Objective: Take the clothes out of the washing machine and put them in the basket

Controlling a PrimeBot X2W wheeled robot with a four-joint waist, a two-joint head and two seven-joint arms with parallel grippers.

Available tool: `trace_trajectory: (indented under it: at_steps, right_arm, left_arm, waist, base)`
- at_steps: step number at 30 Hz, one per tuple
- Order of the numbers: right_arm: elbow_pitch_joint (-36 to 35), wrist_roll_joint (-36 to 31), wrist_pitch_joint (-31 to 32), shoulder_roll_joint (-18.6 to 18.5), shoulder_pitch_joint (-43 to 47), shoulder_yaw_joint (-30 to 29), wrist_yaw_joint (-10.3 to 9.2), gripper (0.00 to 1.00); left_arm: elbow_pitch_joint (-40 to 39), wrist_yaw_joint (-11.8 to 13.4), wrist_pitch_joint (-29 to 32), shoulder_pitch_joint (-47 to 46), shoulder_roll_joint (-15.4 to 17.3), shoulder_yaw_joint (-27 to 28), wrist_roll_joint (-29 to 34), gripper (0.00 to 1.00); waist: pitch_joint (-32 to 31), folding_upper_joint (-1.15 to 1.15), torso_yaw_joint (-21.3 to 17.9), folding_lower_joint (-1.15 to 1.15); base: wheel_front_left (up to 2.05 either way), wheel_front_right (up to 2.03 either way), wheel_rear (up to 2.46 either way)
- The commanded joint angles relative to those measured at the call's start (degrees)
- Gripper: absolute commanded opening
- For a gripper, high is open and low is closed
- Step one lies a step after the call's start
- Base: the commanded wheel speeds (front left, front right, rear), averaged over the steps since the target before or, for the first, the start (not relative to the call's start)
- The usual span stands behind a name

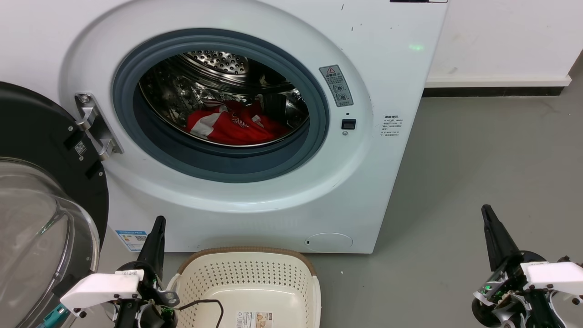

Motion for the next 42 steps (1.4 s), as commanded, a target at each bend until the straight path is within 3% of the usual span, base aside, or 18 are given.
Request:
trace_trajectory:
  at_steps: [1,15,16,28,42]
  right_arm:
    - [0.06,-0.27,0.02,0.13,-0.70,-0.01,-0.02,0.00]
    - [0.06,-0.27,0.01,0.13,-0.70,0.00,-0.02,0.00]
    - [-0.01,0.00,0.00,0.00,0.00,0.00,0.00,1.00]
    - [-2.27,-3.02,-3.03,-0.20,1.67,1.32,0.00,1.00]
    - [-7.08,-22.76,-6.61,-0.04,3.05,1.50,0.00,1.00]
  left_arm:
    - [-0.01,-0.14,0.17,-0.48,-0.08,0.12,0.00,0.00]
    - [-0.02,-0.14,0.17,-0.48,-0.08,0.12,0.00,0.00]
    - [0.00,0.00,-0.01,0.00,0.00,0.00,0.00,1.00]
    - [-1.75,0.01,-3.08,0.31,-0.05,-1.93,3.23,1.00]
    - [-5.77,0.01,-6.63,0.01,-0.03,-2.37,17.82,1.00]
  waist:
    - [0.00,0.00,0.00,0.00]
    - [0.00,0.00,0.00,0.00]
    - [0.00,0.00,0.00,0.00]
    - [0.03,0.00,-0.01,0.00]
    - [-0.02,0.00,0.01,0.00]
  base:
    - [0.00,0.00,0.00]
    - [0.00,0.00,0.00]
    - [0.00,0.00,0.00]
    - [0.00,0.00,0.00]
    - [0.00,0.00,0.00]
